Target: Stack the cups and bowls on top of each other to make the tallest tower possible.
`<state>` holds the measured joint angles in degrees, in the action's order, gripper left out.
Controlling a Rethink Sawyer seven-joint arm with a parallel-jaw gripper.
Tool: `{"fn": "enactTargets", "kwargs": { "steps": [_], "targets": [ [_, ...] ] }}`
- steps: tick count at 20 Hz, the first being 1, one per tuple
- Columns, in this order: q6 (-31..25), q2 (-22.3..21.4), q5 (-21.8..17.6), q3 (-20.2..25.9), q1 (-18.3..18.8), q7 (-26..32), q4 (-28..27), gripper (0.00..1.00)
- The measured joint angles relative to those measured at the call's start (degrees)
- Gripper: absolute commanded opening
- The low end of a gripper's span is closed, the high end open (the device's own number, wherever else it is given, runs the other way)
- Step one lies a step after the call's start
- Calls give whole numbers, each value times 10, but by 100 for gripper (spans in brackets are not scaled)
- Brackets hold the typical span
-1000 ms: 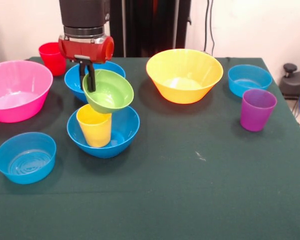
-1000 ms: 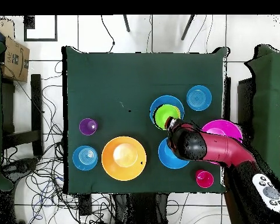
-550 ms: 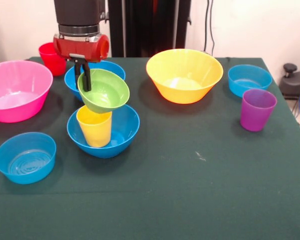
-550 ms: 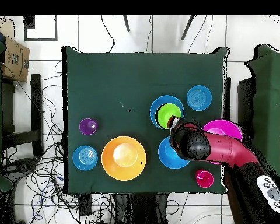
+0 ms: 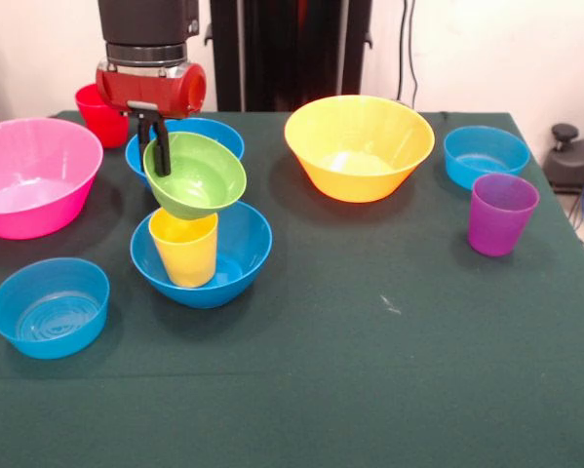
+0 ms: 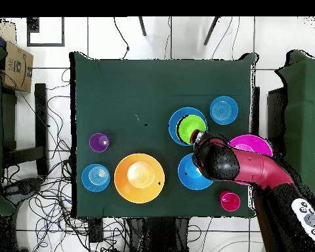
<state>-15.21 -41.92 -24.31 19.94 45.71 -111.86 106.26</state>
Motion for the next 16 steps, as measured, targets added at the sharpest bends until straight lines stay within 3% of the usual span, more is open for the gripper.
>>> {"fn": "enactTargets", "kwargs": {
  "steps": [16],
  "targets": [
    [0, 11, 0, 0, 0, 0, -16, 0]
  ]
}}
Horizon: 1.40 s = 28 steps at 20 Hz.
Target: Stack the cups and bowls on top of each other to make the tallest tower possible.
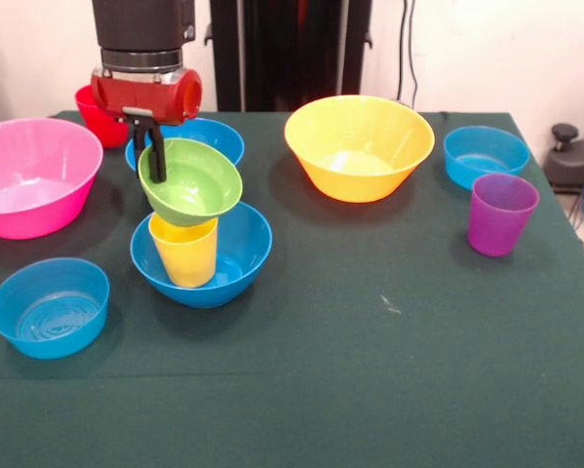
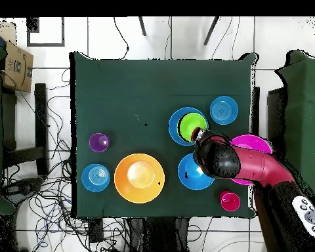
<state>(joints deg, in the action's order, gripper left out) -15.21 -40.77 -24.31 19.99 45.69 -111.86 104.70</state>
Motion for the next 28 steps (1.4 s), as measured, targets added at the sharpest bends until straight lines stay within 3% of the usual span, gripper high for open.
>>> {"fn": "enactTargets", "kwargs": {
  "steps": [28],
  "targets": [
    [0, 50, 0, 1, -5, 0, -39, 0]
  ]
}}
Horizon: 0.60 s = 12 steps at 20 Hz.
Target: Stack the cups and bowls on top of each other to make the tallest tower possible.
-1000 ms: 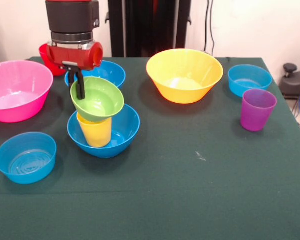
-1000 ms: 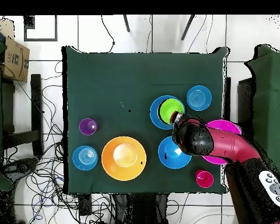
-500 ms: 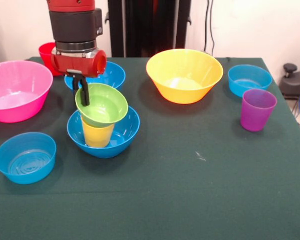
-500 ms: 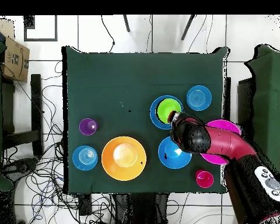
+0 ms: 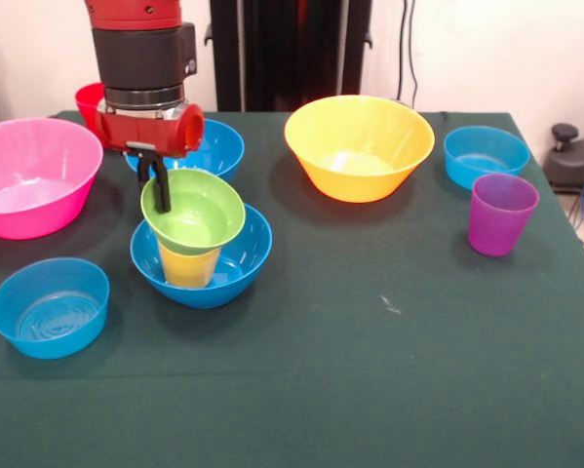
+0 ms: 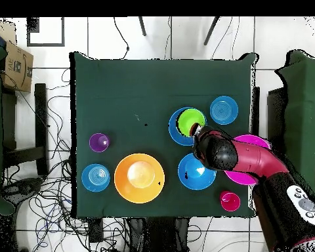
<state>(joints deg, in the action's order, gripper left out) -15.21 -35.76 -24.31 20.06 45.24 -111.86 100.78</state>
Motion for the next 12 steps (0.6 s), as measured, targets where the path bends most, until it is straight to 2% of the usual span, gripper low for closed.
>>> {"fn": "enactTargets", "kwargs": {
  "steps": [12],
  "targets": [
    [0, 0, -23, 8, 14, 0, 0, 0]
  ]
}}
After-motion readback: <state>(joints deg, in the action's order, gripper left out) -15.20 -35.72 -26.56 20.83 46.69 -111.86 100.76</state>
